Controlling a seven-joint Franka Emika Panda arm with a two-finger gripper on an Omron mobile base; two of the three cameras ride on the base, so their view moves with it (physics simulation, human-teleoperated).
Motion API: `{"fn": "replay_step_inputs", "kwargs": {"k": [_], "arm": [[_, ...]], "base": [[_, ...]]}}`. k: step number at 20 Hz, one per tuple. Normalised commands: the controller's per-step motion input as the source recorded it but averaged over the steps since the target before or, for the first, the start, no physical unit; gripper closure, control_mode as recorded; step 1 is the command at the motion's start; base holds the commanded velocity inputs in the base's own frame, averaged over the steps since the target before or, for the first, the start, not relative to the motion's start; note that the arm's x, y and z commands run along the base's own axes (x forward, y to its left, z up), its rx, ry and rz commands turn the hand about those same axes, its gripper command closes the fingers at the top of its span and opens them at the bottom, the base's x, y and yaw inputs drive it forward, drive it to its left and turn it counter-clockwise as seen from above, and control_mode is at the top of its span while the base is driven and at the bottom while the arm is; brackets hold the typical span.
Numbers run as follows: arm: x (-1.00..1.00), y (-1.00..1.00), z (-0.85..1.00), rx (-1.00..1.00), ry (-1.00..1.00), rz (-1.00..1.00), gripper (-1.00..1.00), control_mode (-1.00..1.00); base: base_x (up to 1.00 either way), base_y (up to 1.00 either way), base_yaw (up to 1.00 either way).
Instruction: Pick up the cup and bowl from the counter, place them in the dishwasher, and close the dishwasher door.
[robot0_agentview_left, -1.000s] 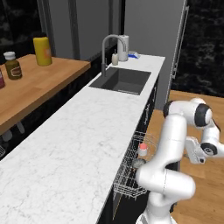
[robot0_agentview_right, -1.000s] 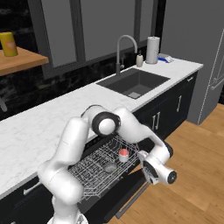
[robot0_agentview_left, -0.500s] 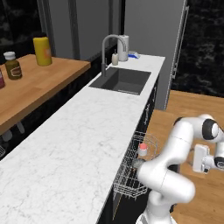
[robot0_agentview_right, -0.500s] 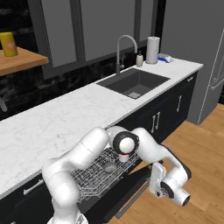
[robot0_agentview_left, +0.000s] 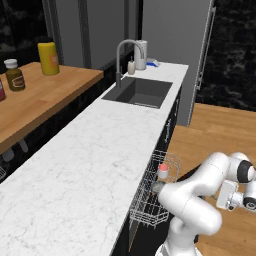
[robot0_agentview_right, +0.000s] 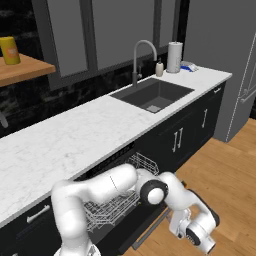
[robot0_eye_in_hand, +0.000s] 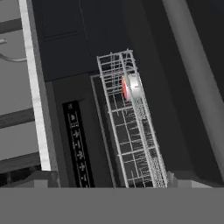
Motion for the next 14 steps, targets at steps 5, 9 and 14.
{"fn": "replay_step_inputs", "kwargs": {"k": [5,9,14], "arm": [[0.00,0.03,-0.67,0.07,-0.08,0.04,-1.00,-1.00],[0.08,0.14,-0.78,0.07,-0.07,0.05,-1.00,-1.00],[0.44,0.10,-0.68,0.02,-0.02,0.01,-1.00,-1.00]], "base": [[0.00,0.00,0.00],[0.00,0.00,0.00],[0.00,0.00,0.00]]}}
